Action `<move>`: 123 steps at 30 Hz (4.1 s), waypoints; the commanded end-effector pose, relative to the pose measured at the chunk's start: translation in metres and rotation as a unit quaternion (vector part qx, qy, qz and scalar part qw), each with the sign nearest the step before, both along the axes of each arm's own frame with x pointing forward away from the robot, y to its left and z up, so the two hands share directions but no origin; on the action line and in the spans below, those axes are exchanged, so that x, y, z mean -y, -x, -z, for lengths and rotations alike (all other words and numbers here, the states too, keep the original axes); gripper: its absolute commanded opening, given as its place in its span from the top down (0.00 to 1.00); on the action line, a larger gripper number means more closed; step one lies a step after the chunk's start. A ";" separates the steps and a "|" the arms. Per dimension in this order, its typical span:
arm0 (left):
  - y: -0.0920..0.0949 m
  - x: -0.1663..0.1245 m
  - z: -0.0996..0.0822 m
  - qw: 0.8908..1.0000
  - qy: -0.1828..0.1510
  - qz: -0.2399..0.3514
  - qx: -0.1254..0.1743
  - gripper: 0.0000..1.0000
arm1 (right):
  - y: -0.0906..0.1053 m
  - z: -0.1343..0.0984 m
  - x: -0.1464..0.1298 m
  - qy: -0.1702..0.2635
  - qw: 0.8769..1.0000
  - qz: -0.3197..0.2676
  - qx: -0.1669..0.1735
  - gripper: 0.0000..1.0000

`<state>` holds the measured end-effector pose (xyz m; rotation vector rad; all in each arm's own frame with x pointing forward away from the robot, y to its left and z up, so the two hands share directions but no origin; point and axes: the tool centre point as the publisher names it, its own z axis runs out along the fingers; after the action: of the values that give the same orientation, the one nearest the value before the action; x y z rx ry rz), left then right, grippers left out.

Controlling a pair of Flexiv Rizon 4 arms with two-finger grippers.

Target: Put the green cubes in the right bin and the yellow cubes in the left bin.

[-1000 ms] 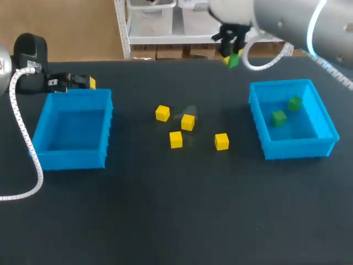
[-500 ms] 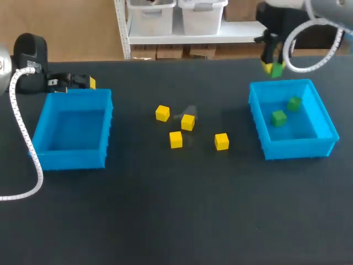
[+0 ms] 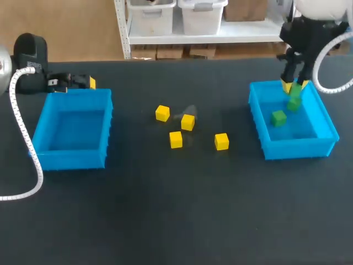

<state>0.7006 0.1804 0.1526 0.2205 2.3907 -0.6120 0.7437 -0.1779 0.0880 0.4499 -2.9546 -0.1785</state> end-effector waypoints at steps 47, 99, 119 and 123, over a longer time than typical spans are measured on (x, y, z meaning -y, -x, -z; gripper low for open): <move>0.000 -0.003 0.002 1.000 0.006 0.004 0.004 0.00 | 0.007 0.004 -0.008 -0.099 0.942 0.030 0.319 0.00; -0.049 0.141 0.101 0.945 -0.274 0.139 -0.109 0.00 | 0.007 0.004 -0.008 -0.099 0.942 0.030 0.319 0.00; -0.067 0.176 0.140 0.931 -0.306 0.136 -0.145 0.00 | 0.007 0.004 -0.008 -0.099 0.942 0.030 0.319 0.00; -0.067 0.176 0.148 0.928 -0.311 0.136 -0.151 0.00 | 0.007 0.004 -0.008 -0.099 0.942 0.030 0.319 0.00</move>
<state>0.7621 0.0088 0.0086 0.7871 2.7978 0.0182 0.7382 -0.1700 0.0842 0.5257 -3.6028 -0.4163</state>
